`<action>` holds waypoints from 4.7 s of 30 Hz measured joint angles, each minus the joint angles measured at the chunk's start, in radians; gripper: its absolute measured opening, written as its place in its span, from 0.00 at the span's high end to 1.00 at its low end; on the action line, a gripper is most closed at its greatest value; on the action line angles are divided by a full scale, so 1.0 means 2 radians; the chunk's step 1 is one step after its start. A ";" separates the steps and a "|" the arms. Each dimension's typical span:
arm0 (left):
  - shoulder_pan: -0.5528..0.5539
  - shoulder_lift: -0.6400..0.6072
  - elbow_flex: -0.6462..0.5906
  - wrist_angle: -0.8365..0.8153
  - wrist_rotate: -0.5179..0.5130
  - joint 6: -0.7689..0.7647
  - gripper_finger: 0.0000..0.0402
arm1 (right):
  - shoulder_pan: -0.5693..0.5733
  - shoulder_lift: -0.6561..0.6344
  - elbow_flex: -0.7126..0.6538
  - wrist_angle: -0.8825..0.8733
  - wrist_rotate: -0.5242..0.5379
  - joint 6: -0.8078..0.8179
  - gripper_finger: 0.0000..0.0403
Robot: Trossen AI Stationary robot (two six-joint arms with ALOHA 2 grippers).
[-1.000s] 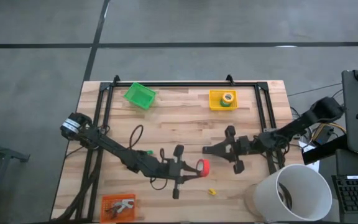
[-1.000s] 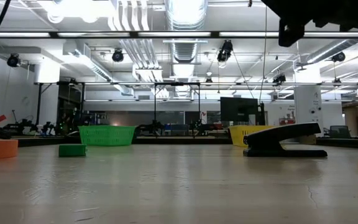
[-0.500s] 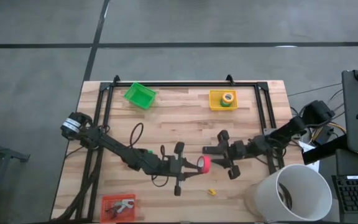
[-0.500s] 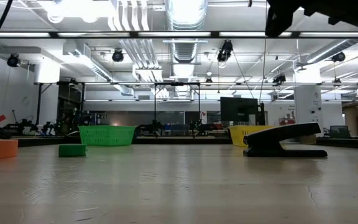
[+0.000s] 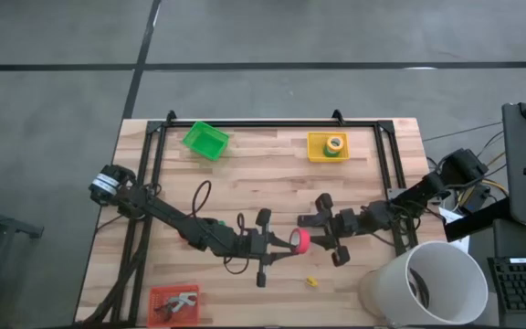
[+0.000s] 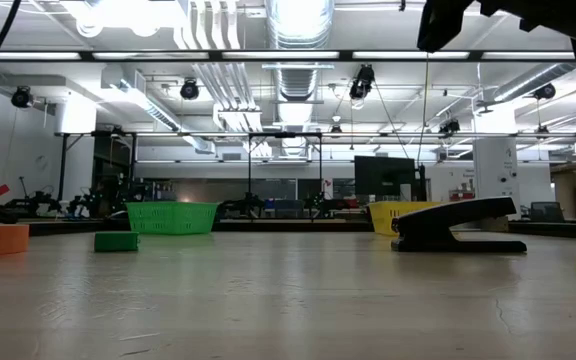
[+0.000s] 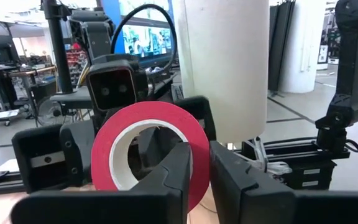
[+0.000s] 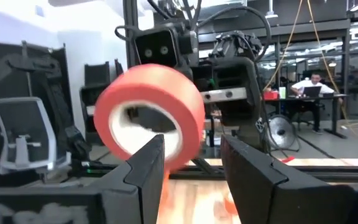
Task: Pick and place Stapler, Stapler remover, tape
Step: Put the red tape into the yellow bin, then put the orange tape into the yellow bin
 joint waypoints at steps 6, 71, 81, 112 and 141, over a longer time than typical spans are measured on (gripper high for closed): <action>0.001 0.000 0.000 -0.002 0.000 0.000 0.88 | 0.000 0.013 0.022 -0.001 -0.002 0.027 0.62; -0.021 -0.068 -0.053 -0.108 -0.065 -0.045 0.50 | -0.024 -0.159 0.034 -0.399 0.156 0.126 0.88; -0.020 -0.067 -0.119 -0.010 -0.065 -0.055 0.50 | -0.114 -0.223 0.189 -0.902 0.211 0.294 0.88; -0.021 -0.071 -0.131 -0.017 -0.063 -0.089 0.50 | -0.450 0.121 0.389 -1.053 0.203 0.144 0.88; -0.008 -0.071 -0.130 -0.026 -0.064 -0.088 0.50 | -0.484 0.168 0.409 -1.064 0.116 0.095 0.63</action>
